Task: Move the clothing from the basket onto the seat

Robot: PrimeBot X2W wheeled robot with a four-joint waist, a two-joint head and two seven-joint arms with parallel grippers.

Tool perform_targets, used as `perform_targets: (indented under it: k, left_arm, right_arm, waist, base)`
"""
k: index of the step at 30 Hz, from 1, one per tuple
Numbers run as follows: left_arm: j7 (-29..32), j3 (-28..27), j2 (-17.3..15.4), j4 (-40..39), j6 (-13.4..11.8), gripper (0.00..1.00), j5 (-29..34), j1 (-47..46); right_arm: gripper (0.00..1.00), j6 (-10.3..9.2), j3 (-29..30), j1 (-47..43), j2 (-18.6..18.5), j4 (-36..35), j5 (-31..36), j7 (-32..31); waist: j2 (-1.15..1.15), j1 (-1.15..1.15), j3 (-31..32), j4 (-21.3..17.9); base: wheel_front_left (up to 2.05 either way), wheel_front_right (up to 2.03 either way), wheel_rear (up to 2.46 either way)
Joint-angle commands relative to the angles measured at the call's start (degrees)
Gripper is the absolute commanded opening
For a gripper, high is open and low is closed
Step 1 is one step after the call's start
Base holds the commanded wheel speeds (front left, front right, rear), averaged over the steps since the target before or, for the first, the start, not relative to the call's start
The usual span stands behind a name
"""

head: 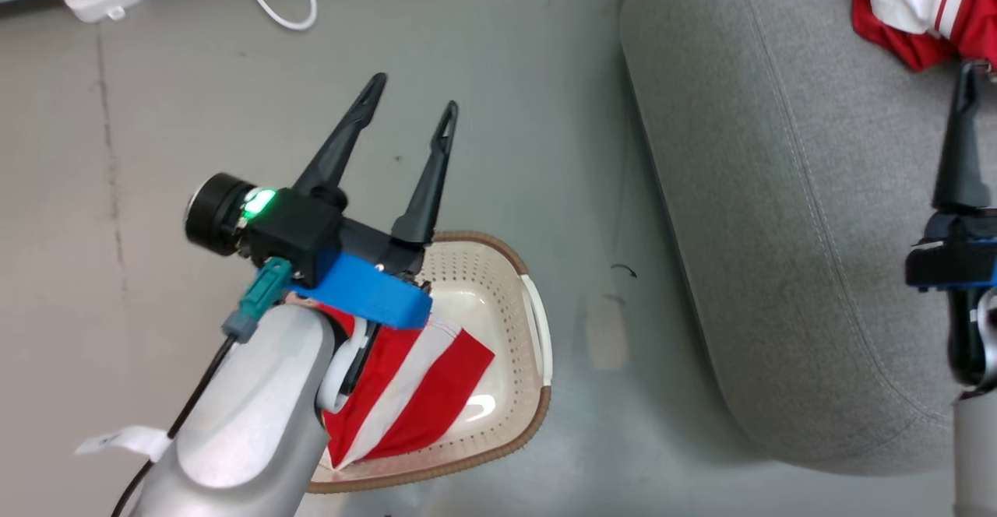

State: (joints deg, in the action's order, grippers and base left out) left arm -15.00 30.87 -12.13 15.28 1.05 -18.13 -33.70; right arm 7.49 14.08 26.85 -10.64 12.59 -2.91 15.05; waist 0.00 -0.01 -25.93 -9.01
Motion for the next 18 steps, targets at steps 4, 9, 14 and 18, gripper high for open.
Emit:
perform_targets:
  k: [4, 9, 14, 18]
  left_arm:
    - [-0.26, -5.21, 0.91, -1.22, -0.02, 1.0, 0.83, 4.64]
    - [-0.26, -10.34, 2.31, -2.13, 0.61, 1.0, 2.17, 8.23]
    - [-0.26, -14.9, 3.73, -2.74, 1.58, 1.0, 3.63, 11.9]
    - [-0.26, -17.72, 4.7, -2.59, 2.55, 1.0, 4.74, 14.64]
  right_arm:
    - [1.0, 0.01, -4.16, -3.39, 1.41, -2.78, 0.02, 0.2]
    - [1.0, 0.01, -6.89, -5.53, 2.58, -4.43, -0.76, 0.2]
    - [1.0, 0.01, -8.73, -7.41, 3.54, -5.38, -0.35, 0.2]
    - [1.0, 0.01, -9.79, -9.45, 4.43, -6.37, 0.48, 0.2]
  waist:
    - [0.0, 0.01, 4.51, 3.32]
    - [0.0, 0.01, 7.1, 5.59]
    - [0.0, 0.01, 9.85, 7.37]
    - [0.0, 0.01, 11.91, 8.53]
  base:
    - [0.0, 0.0, 0.0]
    - [0.0, 0.0, 0.0]
    - [0.0, 0.0, 0.0]
    - [0.0, 0.0, 0.0]
